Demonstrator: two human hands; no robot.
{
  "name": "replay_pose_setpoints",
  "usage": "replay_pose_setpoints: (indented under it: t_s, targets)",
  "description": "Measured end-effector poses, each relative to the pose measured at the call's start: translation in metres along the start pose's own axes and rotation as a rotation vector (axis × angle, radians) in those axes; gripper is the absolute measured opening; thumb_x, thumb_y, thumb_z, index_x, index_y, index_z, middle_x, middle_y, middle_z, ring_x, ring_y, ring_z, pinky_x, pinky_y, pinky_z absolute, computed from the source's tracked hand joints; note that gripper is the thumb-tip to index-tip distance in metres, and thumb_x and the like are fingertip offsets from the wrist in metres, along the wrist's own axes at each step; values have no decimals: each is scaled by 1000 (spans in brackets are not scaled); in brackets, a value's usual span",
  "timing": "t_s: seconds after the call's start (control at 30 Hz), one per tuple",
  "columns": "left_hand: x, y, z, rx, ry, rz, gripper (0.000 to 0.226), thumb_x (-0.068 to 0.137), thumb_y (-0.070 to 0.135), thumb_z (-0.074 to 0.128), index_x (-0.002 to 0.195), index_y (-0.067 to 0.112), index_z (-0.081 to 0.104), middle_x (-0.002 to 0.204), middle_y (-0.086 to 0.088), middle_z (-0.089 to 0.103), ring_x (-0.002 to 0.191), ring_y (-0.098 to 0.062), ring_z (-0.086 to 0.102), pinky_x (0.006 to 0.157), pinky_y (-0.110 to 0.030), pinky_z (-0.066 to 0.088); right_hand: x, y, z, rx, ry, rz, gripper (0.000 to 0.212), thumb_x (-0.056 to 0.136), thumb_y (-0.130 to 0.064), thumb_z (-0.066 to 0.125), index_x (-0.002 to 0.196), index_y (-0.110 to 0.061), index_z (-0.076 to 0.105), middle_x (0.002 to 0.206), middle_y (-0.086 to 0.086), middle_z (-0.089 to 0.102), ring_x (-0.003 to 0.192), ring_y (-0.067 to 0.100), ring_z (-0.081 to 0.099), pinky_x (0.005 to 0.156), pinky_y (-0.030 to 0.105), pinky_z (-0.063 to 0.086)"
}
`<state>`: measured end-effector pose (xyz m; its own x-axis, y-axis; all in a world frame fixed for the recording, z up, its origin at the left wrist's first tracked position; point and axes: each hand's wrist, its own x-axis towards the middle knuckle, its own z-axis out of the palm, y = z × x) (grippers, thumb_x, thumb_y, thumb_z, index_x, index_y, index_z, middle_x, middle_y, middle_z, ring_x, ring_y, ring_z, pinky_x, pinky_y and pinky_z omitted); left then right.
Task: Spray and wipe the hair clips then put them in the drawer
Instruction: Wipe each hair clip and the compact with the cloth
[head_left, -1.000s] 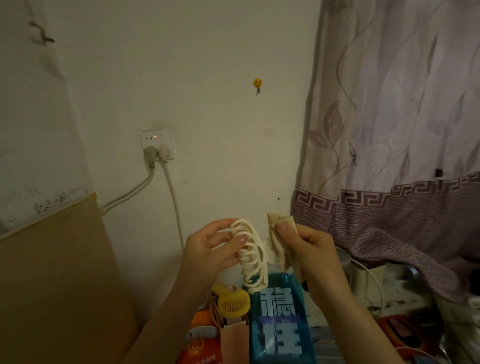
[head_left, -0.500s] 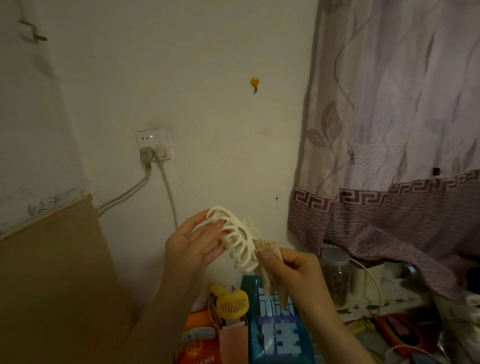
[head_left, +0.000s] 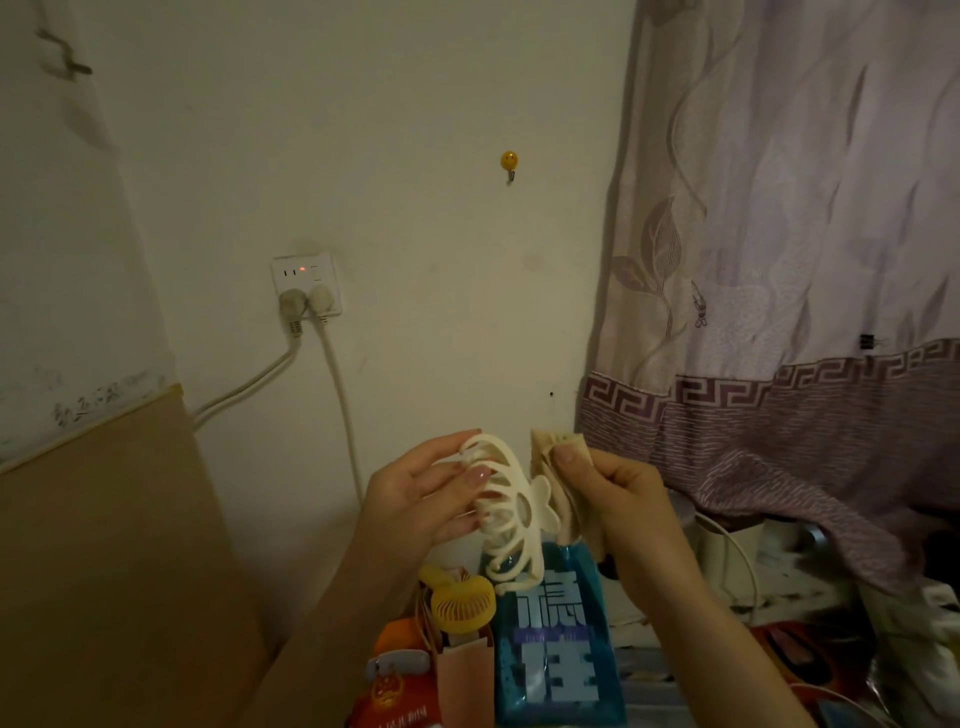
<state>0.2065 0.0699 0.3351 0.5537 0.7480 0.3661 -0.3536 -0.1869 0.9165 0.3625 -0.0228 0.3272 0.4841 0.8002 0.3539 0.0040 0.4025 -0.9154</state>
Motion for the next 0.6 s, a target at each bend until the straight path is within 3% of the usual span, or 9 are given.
replay_pose_setpoints:
  t_s: [0.13, 0.23, 0.4, 0.5, 0.6]
  targets:
    - [2, 2, 2, -51, 40, 52, 42, 61, 27, 74, 102, 19, 70, 98, -9, 74, 89, -24, 72, 67, -28, 58, -7, 7, 4, -40, -85, 42, 34, 70, -45, 62, 65, -14, 75, 65, 16, 65, 51, 19, 55, 53, 27, 46]
    - [4, -1, 0, -110, 99, 52, 35, 63, 23, 73, 98, 18, 71, 95, -12, 74, 86, -26, 72, 64, -27, 58, -11, 15, 4, -2, -93, 62, 35, 72, -41, 62, 72, -8, 76, 73, 18, 69, 64, 24, 61, 66, 31, 50]
    - [2, -13, -1, -127, 139, 53, 30, 71, 22, 69, 101, 20, 70, 96, -10, 75, 87, -25, 72, 64, -26, 57, -19, 23, -4, 5, -86, 96, 37, 76, -38, 62, 75, -2, 73, 74, 17, 69, 65, 22, 63, 64, 23, 54]
    - [0, -20, 2, -146, 170, 48, 30, 72, 21, 67, 102, 19, 68, 97, -9, 74, 88, -23, 72, 65, -24, 57, -25, 29, -12, 0, -6, 112, 50, 73, -41, 63, 78, 8, 66, 71, 22, 59, 66, 28, 51, 59, 25, 48]
    - [-4, -34, 10, -167, 234, 22, 29, 72, 18, 68, 102, 18, 67, 97, -9, 74, 88, -23, 72, 64, -24, 57, -36, 35, -19, -1, 82, 99, 45, 75, -42, 63, 72, 3, 66, 68, 21, 54, 63, 29, 44, 53, 30, 38]
